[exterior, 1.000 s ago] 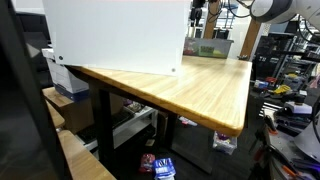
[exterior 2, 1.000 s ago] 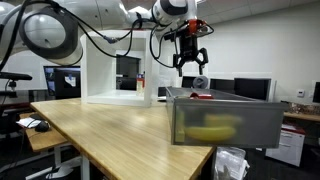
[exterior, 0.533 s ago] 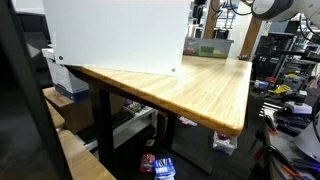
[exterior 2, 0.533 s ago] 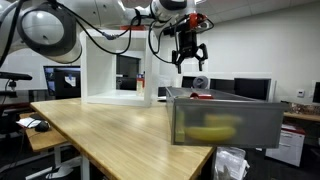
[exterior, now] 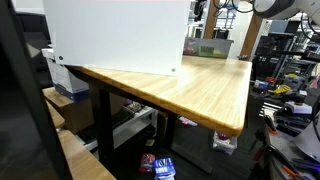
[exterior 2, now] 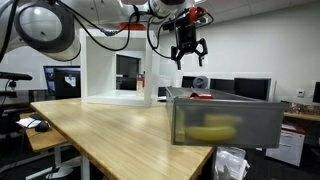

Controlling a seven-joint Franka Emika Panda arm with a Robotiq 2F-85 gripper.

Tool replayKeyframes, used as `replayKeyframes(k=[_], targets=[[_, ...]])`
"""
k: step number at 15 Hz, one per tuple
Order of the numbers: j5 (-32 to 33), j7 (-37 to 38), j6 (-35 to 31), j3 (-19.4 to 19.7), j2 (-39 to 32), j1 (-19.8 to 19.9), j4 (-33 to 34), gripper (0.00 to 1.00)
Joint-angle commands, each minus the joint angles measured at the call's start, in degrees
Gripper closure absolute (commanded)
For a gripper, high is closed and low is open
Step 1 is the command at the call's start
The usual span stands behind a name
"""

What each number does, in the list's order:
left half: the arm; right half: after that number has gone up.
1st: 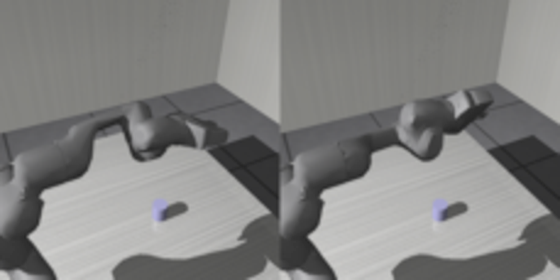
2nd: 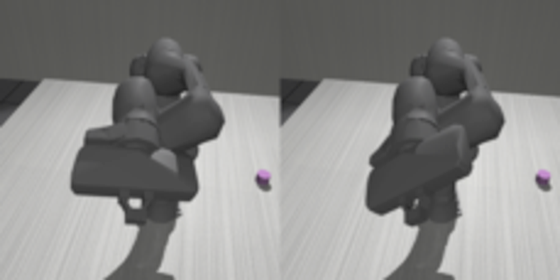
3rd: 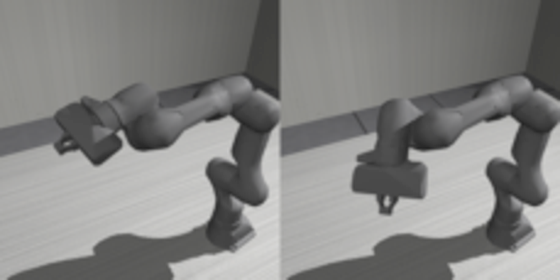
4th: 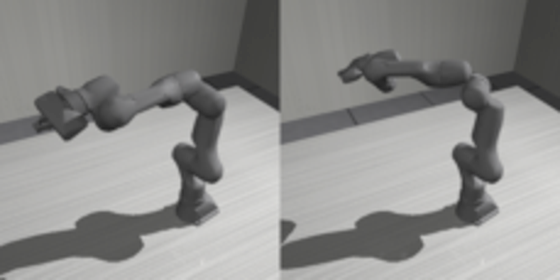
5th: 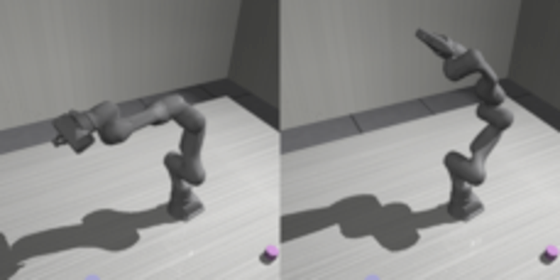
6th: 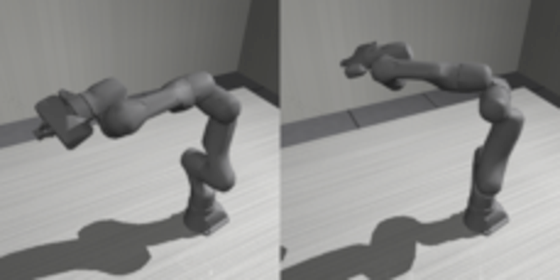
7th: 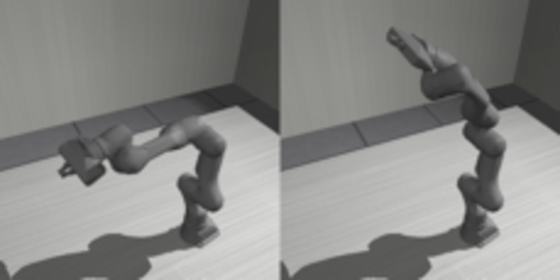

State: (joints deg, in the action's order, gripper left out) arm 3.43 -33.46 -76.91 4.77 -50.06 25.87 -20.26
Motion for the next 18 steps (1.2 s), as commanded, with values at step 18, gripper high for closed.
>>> replayKeyframes(k=[18], targets=[[2.1,-1.4,0.4,1.6,6.2,-1.5,-1.0,0.0]])
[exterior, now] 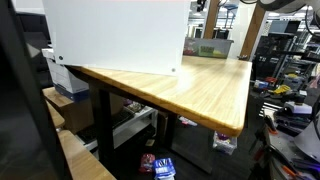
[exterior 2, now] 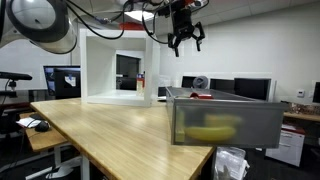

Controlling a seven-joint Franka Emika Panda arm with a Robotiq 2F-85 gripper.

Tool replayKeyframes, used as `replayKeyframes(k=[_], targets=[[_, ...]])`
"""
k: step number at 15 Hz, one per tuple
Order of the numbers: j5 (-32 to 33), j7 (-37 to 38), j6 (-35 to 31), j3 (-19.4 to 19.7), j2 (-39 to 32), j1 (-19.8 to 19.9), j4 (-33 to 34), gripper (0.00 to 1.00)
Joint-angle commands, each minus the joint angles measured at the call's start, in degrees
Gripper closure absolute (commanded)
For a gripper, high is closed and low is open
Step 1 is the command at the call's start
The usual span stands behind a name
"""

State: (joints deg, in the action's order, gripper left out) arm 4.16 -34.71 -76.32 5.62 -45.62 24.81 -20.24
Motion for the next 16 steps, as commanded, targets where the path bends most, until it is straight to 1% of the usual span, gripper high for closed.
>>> replayKeyframes(k=[1,16], targets=[[1.5,-0.2,-0.1,0.8,2.0,-0.4,-1.1,0.0],[3.2,-0.4,0.0,2.2,5.5,-1.0,-1.3,0.0]])
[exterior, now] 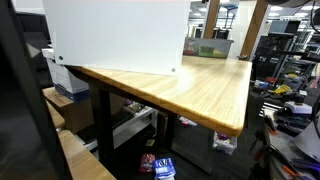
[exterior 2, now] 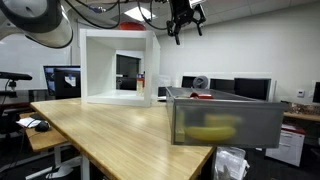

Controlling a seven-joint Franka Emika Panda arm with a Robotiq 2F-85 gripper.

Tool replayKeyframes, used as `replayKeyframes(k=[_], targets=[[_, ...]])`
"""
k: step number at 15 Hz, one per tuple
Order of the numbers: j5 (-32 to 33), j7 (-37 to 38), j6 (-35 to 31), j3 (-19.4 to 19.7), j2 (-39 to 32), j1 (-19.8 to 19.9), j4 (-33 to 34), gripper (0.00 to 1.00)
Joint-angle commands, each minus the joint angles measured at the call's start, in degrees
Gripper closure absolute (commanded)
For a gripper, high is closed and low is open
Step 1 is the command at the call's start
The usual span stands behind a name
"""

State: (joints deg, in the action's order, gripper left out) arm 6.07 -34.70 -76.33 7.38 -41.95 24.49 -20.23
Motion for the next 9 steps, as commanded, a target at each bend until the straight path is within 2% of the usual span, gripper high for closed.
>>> replayKeyframes(k=[1,9], targets=[[1.4,-0.6,0.0,0.5,2.1,-0.8,-1.4,0.0],[2.0,-1.1,-0.1,0.6,3.3,-1.4,-1.5,0.0]])
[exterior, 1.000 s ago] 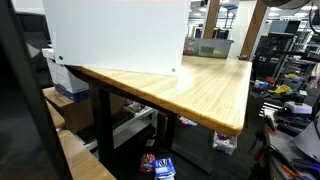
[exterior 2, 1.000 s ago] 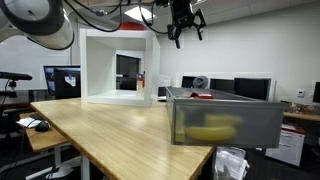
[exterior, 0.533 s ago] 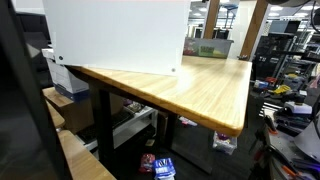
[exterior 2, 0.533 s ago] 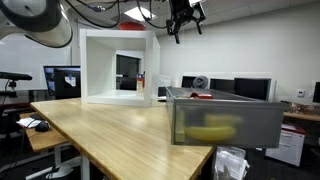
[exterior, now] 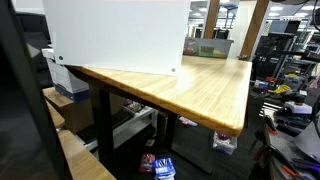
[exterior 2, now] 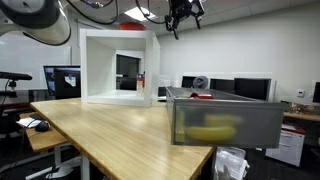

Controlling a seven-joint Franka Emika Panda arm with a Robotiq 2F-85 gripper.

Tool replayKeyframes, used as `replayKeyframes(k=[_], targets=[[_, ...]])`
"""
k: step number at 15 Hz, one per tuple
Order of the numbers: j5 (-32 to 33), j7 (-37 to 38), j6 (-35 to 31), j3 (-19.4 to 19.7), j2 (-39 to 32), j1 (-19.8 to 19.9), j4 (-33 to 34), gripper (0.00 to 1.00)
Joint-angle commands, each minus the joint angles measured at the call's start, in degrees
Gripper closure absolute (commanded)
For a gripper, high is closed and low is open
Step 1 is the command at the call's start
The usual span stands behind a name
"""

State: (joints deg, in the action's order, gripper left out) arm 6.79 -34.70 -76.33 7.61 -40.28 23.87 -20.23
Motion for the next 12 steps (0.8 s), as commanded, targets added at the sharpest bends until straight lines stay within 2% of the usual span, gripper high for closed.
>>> replayKeyframes(k=[1,7,10,11,12], targets=[[1.4,-1.2,0.0,0.4,1.8,-0.9,-1.5,0.0],[1.6,-1.3,0.1,0.3,2.3,-1.5,-1.7,0.0],[1.8,-2.5,2.4,0.3,2.8,-1.6,-2.5,0.0],[1.1,-0.2,-0.2,0.0,1.9,-1.3,-1.8,0.0],[1.1,-0.4,0.3,0.0,1.9,-1.3,-1.8,0.0]])
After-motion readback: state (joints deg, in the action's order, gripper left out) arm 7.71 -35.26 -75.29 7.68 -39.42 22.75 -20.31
